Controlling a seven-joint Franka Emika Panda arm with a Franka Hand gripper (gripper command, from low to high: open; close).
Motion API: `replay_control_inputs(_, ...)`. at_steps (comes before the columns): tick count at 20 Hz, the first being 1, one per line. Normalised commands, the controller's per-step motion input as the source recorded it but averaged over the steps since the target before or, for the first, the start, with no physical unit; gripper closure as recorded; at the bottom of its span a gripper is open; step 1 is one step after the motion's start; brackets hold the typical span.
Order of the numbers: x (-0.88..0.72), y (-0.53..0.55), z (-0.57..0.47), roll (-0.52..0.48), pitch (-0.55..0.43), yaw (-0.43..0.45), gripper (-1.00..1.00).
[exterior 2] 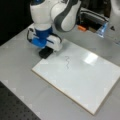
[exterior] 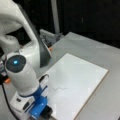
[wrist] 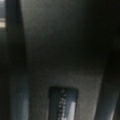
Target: Erasing curve lines
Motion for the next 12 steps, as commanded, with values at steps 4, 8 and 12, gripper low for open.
replay_control_inputs(4,0.18,-0.11,0.01,0.095,-0.018,-0.024,-1.00)
replay_control_inputs(8,0.17,-0.07,-0.01,0.079,-0.035,-0.052,1.00)
replay_control_inputs(12,0.18,-0.02,-0.04,0.093,-0.043,-0.074,1.00)
